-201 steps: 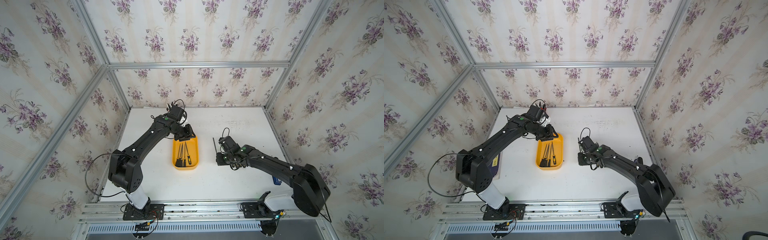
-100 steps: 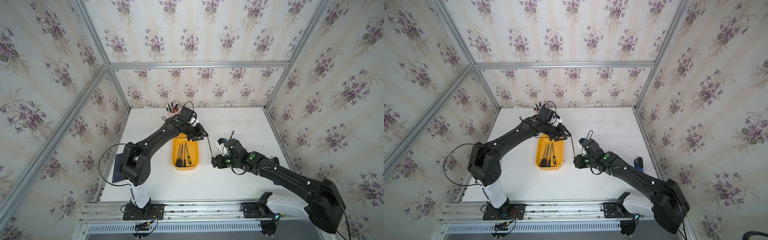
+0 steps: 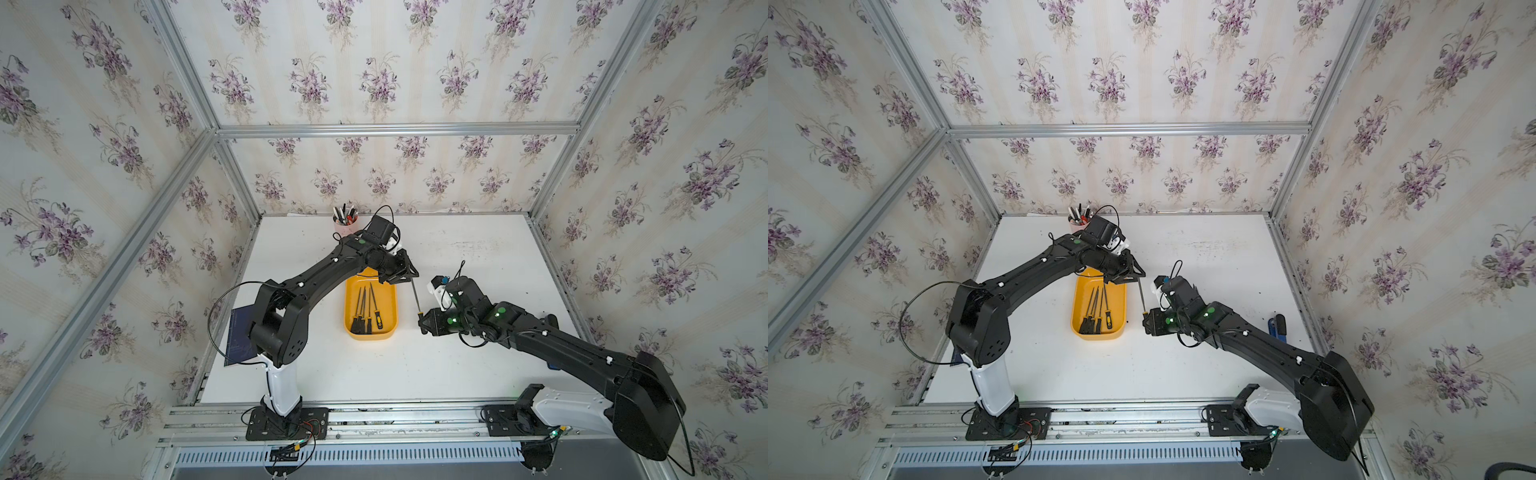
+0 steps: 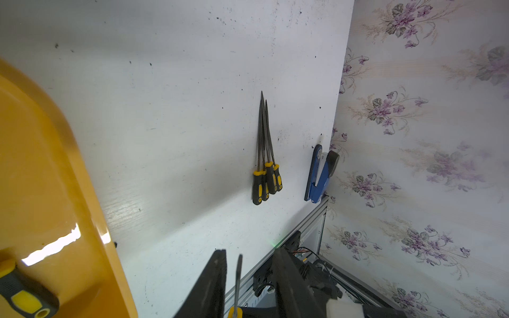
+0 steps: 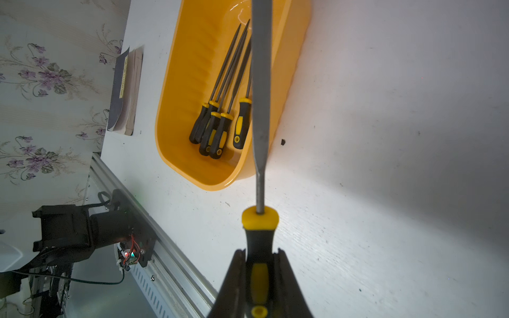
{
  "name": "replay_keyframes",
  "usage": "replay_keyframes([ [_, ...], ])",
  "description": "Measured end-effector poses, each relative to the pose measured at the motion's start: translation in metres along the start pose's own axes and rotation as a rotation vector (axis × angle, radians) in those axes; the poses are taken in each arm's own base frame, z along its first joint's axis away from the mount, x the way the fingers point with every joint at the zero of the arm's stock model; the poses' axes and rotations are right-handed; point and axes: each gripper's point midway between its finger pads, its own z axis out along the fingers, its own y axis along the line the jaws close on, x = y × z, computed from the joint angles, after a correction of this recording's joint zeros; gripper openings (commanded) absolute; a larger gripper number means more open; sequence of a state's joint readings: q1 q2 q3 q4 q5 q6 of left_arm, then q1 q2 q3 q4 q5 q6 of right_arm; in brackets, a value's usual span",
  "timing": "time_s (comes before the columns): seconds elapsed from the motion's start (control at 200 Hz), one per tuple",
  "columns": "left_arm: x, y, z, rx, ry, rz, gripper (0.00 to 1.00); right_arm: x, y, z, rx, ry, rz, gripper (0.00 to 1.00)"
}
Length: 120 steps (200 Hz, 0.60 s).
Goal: Put the file tool into the storage box
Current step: Pick up the file tool from the center of the board.
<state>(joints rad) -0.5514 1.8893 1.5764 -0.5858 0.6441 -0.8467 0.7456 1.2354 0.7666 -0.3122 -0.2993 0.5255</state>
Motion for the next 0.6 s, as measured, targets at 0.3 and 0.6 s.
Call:
replay_keyframes([
  [0.3,0.001,0.010,0.006,-0.056,0.014,0.021,0.01,0.002,0.002,0.003,-0.013,0.015,0.010,0.09],
  [0.6,-0.002,0.008,-0.006,-0.100,0.011,0.080,0.00,-0.003,0.007,0.003,-0.034,0.003,0.015,0.63],
])
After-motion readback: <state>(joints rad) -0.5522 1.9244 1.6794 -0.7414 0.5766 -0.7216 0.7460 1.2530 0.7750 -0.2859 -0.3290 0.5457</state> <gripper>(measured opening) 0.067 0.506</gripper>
